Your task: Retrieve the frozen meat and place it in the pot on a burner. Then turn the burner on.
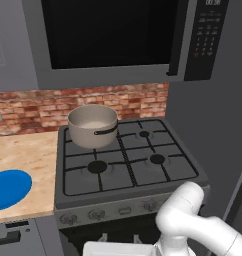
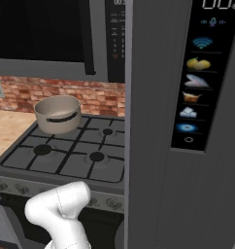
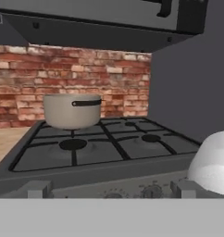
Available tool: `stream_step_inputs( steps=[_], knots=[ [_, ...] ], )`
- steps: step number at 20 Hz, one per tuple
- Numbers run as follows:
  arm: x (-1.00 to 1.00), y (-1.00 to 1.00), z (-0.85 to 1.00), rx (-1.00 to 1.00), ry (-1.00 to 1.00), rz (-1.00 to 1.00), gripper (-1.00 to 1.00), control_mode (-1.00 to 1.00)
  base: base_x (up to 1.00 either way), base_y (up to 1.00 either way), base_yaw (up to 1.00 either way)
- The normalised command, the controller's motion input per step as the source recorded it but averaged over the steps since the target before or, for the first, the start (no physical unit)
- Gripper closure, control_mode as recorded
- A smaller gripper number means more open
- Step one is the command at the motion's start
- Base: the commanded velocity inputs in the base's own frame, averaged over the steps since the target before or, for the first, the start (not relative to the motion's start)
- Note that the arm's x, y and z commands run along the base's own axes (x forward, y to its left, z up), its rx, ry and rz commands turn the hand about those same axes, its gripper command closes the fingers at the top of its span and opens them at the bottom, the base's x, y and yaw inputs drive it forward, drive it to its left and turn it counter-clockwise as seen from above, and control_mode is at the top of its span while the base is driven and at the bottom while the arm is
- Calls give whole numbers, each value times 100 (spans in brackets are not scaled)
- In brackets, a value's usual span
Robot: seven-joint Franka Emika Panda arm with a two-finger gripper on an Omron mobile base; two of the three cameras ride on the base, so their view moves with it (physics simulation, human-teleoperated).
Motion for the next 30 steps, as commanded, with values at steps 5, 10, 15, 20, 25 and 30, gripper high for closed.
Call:
stream_step_inputs(
  steps=[5, 10, 15, 20, 25, 30],
  knots=[
    [23, -23, -19, 3, -1, 13, -100, -100, 0, 0, 0],
    [5, -12, -3, 0, 0, 8, -100, -100, 0, 0, 0],
    [0, -9, -17, 0, 0, 5, -100, -100, 0, 0, 0],
    [4, -1, -17, 0, -1, 3, -100, -100, 0, 0, 0],
    [13, 0, -17, 0, 0, 0, -100, -100, 0, 0, 0],
    [7, 0, -18, 0, 0, 0, -100, -100, 0, 0, 0]
  ],
)
